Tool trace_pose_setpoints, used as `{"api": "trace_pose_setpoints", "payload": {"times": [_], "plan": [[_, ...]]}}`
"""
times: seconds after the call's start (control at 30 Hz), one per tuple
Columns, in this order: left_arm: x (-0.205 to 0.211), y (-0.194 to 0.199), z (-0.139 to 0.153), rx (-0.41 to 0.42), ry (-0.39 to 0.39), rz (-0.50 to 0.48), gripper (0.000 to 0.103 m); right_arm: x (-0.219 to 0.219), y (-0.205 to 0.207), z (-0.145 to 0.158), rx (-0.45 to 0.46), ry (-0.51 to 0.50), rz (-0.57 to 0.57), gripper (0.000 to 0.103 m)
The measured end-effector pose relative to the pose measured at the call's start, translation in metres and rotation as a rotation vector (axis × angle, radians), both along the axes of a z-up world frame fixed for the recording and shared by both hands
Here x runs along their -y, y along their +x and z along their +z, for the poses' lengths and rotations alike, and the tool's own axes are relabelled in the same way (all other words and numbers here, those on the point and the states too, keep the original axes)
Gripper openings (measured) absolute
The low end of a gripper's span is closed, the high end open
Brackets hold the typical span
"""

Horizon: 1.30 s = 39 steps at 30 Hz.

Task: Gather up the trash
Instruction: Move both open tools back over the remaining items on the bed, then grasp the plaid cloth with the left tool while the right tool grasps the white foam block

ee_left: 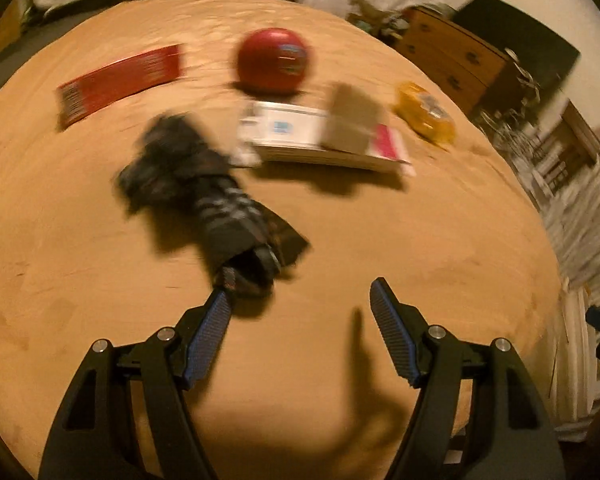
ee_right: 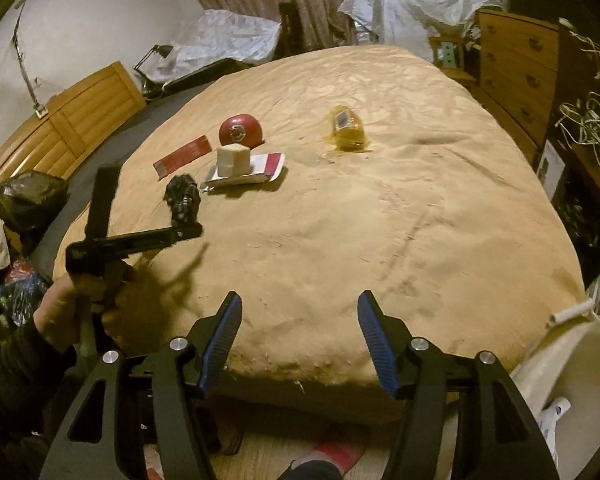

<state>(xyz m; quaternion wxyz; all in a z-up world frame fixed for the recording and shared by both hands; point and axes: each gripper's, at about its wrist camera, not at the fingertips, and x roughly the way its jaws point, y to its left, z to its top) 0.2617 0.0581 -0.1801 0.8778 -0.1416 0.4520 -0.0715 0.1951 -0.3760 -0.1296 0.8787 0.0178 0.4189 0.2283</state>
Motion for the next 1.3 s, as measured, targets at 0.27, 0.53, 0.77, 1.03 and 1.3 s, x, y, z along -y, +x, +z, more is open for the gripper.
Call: {"api": "trace_pose_setpoints", "payload": {"times": [0.27,0.53,0.77,1.03,1.3], "plan": [[-0.087,-0.028,0.014,0.045,-0.001,0.182,0.078,-0.038,0.024,-0.023,-0.038,0.011,0.062,0.07],[-0.067,-0.02,0.035,0.128,0.072,0.092,0.087,-0.074,0.047,-0.034,-0.053,0.031,0.097,0.07],[-0.051,0.025,0.019,0.088,0.126,0.084,0.086,-0.12,0.082,-0.033,-0.049,0.07,0.112,0.07],[-0.064,0.035,0.011,0.089,0.116,0.11,0.063,-0.183,0.132,-0.034,0.005,0.063,0.095,0.065],[-0.056,0.038,0.004,0.101,0.121,0.092,0.055,-0.22,0.172,-0.035,0.071,-0.027,0.035,0.06]]}}
